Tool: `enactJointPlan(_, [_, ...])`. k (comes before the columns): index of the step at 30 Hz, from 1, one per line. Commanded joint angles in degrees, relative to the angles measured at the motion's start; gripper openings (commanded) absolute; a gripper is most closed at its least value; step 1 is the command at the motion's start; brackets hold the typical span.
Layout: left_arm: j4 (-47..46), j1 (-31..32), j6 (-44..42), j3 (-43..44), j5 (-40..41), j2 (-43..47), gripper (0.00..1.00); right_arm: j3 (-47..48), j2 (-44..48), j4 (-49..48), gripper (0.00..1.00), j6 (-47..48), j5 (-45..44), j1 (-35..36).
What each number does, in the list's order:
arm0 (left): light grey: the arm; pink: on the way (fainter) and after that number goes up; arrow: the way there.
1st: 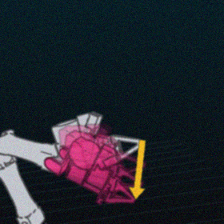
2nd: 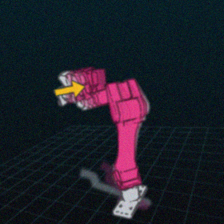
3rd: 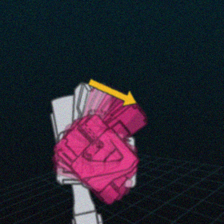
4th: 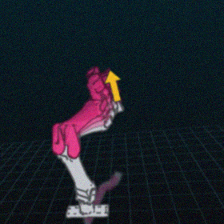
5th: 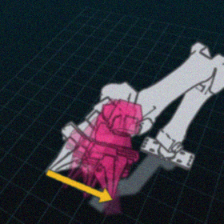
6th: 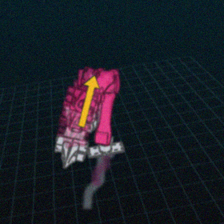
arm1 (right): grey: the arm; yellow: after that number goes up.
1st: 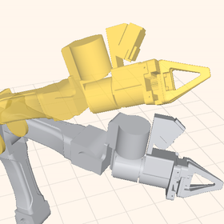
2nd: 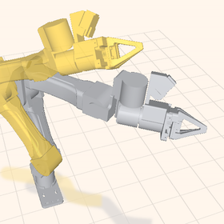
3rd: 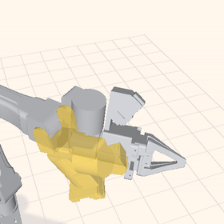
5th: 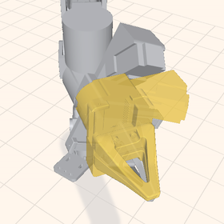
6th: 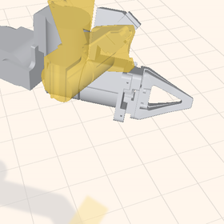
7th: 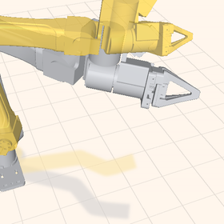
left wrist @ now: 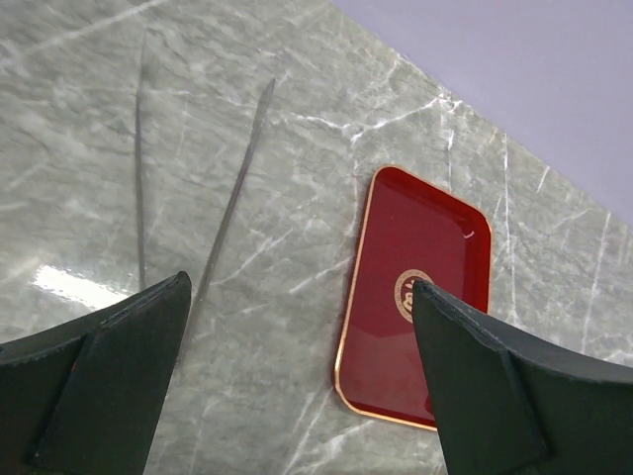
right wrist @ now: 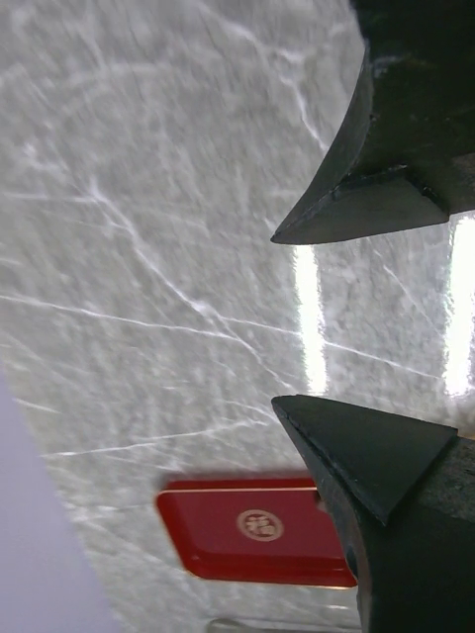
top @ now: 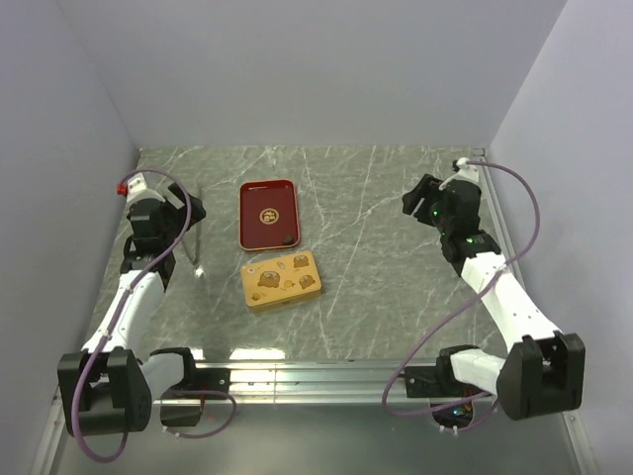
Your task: Pack the chocolate
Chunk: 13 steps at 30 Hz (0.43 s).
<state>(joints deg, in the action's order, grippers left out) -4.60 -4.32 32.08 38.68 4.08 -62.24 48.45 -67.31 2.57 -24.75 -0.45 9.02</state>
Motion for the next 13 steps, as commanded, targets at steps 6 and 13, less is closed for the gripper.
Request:
enactJointPlan(6, [3.4,-0.1,-4.3,1.5,3.2,5.0,0.99,-0.7,4.3,-1.7,0.70,1.7,1.7,-2.0])
enactJointPlan(13, [3.3,-0.1,-5.0,0.4,3.6,7.6,1.00,-0.5,3.9,-1.6,0.70,1.6,1.9,-2.3])
